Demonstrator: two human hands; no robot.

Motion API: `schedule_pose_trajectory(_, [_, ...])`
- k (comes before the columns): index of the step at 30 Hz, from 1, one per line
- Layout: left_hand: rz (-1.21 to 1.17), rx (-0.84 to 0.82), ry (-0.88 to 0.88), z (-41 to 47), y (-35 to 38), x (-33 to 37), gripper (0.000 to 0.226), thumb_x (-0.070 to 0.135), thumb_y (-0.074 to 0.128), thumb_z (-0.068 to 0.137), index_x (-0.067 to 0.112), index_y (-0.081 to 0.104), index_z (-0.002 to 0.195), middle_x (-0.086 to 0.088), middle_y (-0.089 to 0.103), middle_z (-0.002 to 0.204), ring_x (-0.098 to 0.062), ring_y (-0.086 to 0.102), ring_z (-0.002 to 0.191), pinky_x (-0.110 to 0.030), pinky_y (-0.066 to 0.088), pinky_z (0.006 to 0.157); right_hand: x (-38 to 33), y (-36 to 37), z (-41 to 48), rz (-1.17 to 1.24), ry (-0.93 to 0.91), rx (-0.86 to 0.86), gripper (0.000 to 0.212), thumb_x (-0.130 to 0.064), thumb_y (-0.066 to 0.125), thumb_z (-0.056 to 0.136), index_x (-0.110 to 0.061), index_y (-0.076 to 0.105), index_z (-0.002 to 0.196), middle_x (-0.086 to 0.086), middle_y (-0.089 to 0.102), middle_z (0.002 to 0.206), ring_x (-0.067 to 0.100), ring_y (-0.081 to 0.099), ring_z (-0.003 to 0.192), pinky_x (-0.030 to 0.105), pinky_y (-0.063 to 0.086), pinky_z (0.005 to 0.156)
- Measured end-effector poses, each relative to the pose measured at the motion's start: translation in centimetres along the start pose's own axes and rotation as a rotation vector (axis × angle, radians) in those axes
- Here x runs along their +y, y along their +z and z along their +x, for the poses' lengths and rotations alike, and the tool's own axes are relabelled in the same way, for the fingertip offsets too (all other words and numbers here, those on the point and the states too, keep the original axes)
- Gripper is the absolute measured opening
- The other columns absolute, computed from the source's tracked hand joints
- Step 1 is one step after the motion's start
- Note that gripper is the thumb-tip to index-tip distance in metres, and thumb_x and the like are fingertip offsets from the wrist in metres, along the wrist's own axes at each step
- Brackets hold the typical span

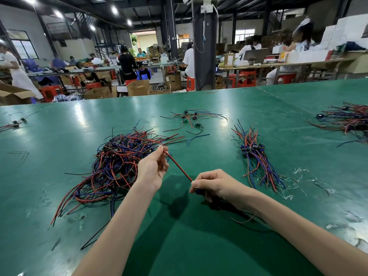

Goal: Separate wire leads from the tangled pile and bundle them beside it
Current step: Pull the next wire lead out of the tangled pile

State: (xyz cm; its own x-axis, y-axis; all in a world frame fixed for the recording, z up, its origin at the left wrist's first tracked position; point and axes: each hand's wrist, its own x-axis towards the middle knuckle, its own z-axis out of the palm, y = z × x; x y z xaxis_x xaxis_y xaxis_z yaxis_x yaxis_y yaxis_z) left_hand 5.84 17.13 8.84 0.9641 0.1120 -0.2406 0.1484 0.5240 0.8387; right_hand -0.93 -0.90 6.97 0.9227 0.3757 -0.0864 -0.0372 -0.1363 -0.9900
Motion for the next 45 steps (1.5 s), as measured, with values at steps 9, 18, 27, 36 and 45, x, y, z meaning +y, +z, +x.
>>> schedule_pose_trajectory(9, [0.119,-0.148,-0.053,-0.7,0.7,-0.5,0.029,0.040,0.065,0.084,0.012,0.065,0.093,0.006,0.062,0.076,-0.007,0.053,0.061,-0.021,0.045,0.057,-0.2,-0.5,0.6,0.139,-0.067,0.155,0.018,-0.014,0.061,0.090,-0.005,0.072,0.079,0.002,0.061,0.065,0.004,0.051,0.051,0.017,0.039,0.051])
schedule_pose_trajectory(18, [0.560,-0.496,-0.093,-4.0,2.4,-3.7,0.008,0.005,0.062,0.088,0.012,0.064,0.092,0.002,0.069,0.080,-0.005,0.058,0.063,-0.015,0.049,0.056,-0.7,-2.0,0.9,0.196,-0.114,0.428,0.018,-0.014,0.060,0.090,-0.011,0.074,0.078,-0.003,0.062,0.061,0.008,0.033,0.049,0.017,0.026,0.047])
schedule_pose_trajectory(27, [0.548,-0.561,0.022,-4.7,2.6,-4.9,0.007,0.008,0.062,0.089,0.009,0.067,0.086,-0.003,0.062,0.072,-0.005,0.052,0.057,-0.015,0.043,0.058,-0.4,-2.2,1.3,0.273,-0.105,0.428,0.015,-0.018,0.062,0.088,-0.010,0.073,0.081,-0.005,0.064,0.059,0.011,0.038,0.052,0.024,0.031,0.054])
schedule_pose_trajectory(36, [0.507,-0.545,0.022,-5.1,3.0,-5.2,0.009,0.004,0.057,0.091,0.003,0.064,0.086,-0.008,0.066,0.075,-0.006,0.056,0.056,-0.014,0.046,0.054,-0.2,-2.2,1.6,0.516,-0.045,0.367,0.014,-0.015,0.059,0.088,-0.007,0.070,0.087,-0.002,0.065,0.067,0.010,0.043,0.053,0.020,0.047,0.049])
schedule_pose_trajectory(45, [0.414,-0.474,0.083,-5.4,3.1,-4.7,0.015,0.000,0.053,0.093,0.003,0.068,0.091,0.002,0.068,0.063,-0.003,0.057,0.050,-0.014,0.049,0.055,0.4,-2.2,1.5,0.430,0.030,0.225,0.022,-0.024,0.069,0.069,-0.005,0.071,0.081,0.001,0.060,0.062,0.010,0.048,0.059,0.024,0.036,0.066])
